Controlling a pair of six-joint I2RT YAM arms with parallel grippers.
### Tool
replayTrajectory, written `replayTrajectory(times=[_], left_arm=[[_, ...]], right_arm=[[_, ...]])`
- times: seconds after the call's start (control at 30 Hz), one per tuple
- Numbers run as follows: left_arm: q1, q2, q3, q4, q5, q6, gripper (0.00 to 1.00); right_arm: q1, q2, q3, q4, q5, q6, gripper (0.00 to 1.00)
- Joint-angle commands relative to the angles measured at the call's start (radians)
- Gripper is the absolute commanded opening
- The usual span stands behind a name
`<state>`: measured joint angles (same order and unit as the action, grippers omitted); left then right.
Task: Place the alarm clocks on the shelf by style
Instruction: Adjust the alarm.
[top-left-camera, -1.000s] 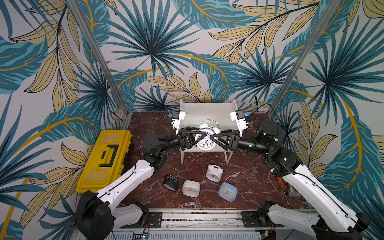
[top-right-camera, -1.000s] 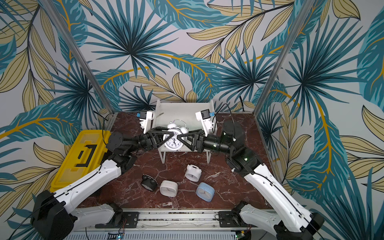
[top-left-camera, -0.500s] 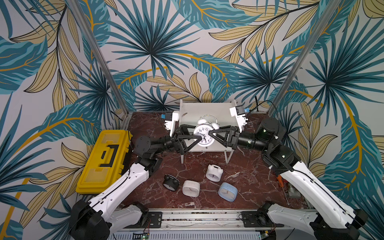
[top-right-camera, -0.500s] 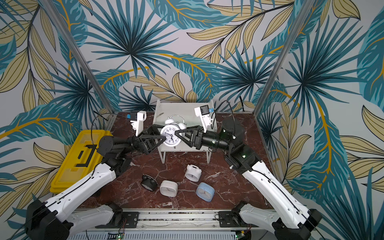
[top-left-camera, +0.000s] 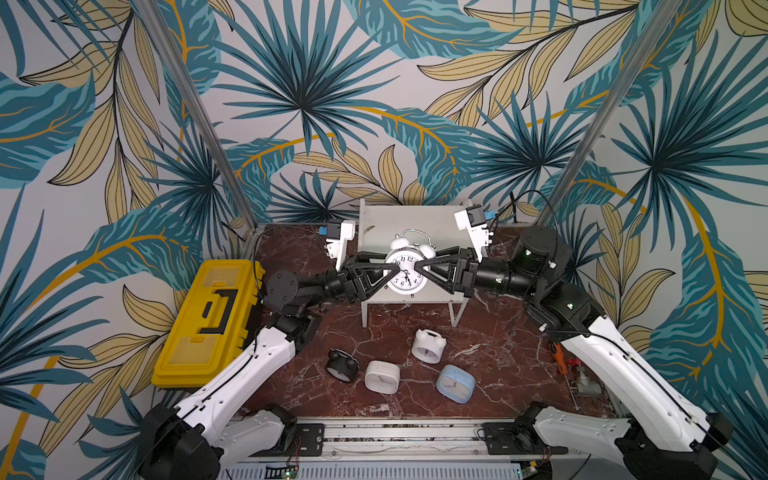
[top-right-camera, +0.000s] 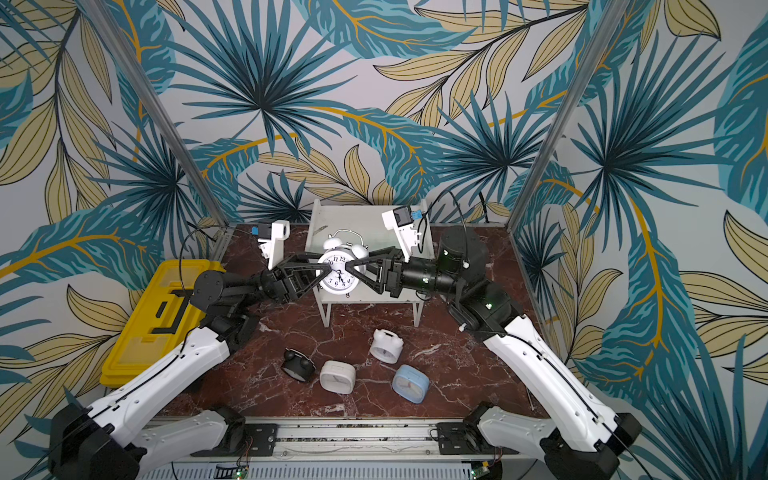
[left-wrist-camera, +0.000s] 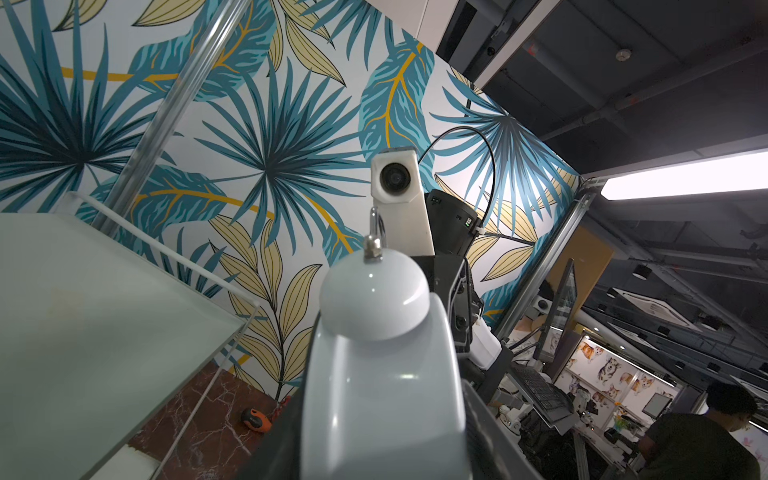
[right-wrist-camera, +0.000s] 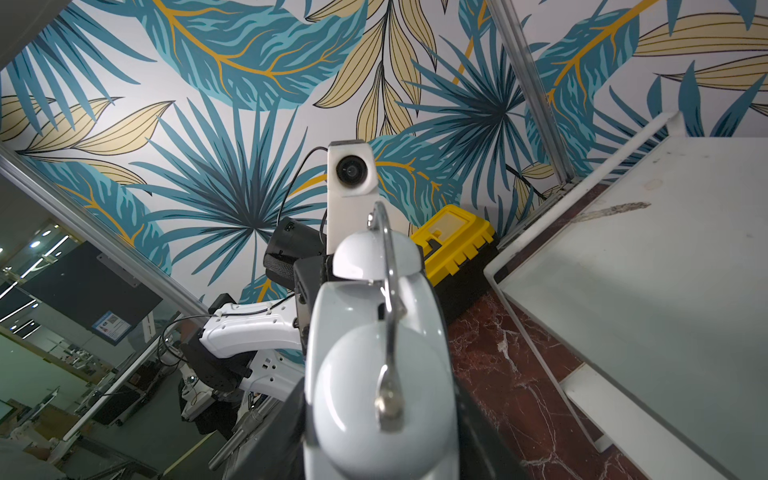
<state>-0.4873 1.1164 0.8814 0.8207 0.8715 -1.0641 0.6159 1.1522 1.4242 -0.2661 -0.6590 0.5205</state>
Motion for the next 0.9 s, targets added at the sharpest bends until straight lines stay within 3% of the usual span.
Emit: replayTrajectory(times=[0.0, 0.13, 0.33, 0.5, 0.7, 0.73, 0.8, 0.87], left_arm=[[0.009, -0.015, 0.026, 0.008, 0.018, 0.047, 0.32], [0.008, -0.012, 0.045, -0.003, 0.027, 0.060, 0.31], [0.008, -0.007, 0.047, 0.007, 0.030, 0.055, 0.32], [0.008, -0.012, 0.050, -0.002, 0.021, 0.063, 0.32], [0.007, -0.014, 0.050, -0.023, 0.016, 0.087, 0.33], [0.008, -0.017, 0.048, -0.036, 0.008, 0.093, 0.43], [0.008, -0.028, 0.044, -0.070, -0.019, 0.114, 0.76], [0.007, -0.047, 0.043, -0.116, -0.046, 0.149, 0.93]], right_arm=[[-0.002, 0.002, 0.083, -0.211, -0.033, -0.112, 0.63], [-0.004, 0.013, 0.141, -0.360, -0.049, -0.189, 0.64], [-0.002, 0.045, 0.167, -0.407, -0.067, -0.206, 0.53], [-0.002, 0.064, 0.173, -0.438, -0.079, -0.228, 0.54], [-0.003, 0.051, 0.178, -0.440, -0.064, -0.246, 0.33], [-0.002, 0.049, 0.185, -0.439, -0.058, -0.253, 0.30], [-0.003, 0.050, 0.201, -0.443, -0.052, -0.266, 0.28], [-0.004, 0.058, 0.229, -0.455, -0.029, -0.294, 0.26]])
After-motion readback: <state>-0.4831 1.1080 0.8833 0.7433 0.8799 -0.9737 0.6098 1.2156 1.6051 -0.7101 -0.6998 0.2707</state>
